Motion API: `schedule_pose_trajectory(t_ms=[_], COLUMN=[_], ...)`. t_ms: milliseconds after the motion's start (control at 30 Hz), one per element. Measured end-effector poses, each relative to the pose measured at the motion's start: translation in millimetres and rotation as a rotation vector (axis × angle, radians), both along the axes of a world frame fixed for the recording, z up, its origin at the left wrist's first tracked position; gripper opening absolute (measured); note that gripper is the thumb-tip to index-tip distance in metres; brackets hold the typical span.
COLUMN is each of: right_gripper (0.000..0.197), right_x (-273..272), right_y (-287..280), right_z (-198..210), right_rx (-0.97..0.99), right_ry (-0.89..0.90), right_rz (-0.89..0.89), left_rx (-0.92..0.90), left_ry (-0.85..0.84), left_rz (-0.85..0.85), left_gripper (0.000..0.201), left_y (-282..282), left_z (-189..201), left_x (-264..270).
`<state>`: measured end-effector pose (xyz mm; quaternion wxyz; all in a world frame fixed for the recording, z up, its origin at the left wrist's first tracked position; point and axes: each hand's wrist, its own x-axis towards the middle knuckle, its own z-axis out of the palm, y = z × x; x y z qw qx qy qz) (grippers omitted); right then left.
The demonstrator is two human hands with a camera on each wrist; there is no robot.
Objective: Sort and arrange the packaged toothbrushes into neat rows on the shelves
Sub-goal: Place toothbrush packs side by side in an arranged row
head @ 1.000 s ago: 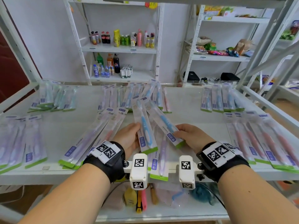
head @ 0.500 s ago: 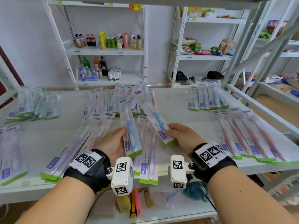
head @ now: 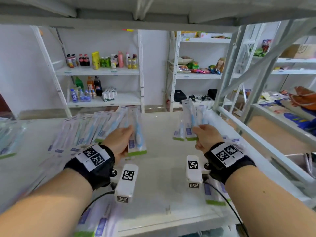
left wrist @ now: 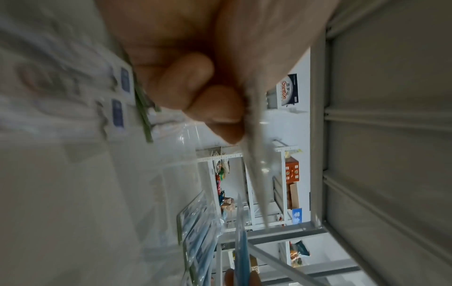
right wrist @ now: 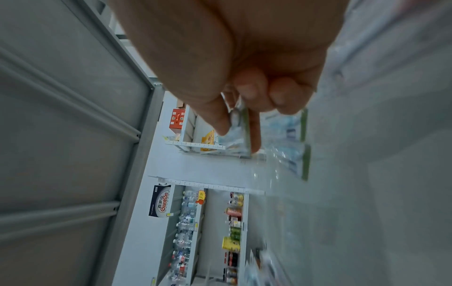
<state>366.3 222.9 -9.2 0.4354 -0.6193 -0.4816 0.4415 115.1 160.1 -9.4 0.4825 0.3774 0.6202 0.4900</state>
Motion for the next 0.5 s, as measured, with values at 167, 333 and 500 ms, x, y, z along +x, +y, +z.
schedule_pose_trajectory(t_ms=[167,333,500], right_gripper=[0.020,0.028,0.028], right_x=[36.2,51.2,58.9], right_y=[44.7,73.6,88.5], right_z=[7.5,8.0,4.0], right_rx=[-0.084,-0.106,-0.108], right_ry=[-0.102,-0.275,-0.388], right_rz=[-0.020,0.050,0.095], left_rx=[-0.050,-0.075,-0.017], left_ry=[-0.052,0.035,0.330], left_rz=[-0.086,-0.083,-0.157], left_gripper=[0.026,0.027,0.038], left_y=[43.9,78.0,113.7], left_z=[-1.1,0.0,-4.7], left_x=[40.4,69.4,96.6])
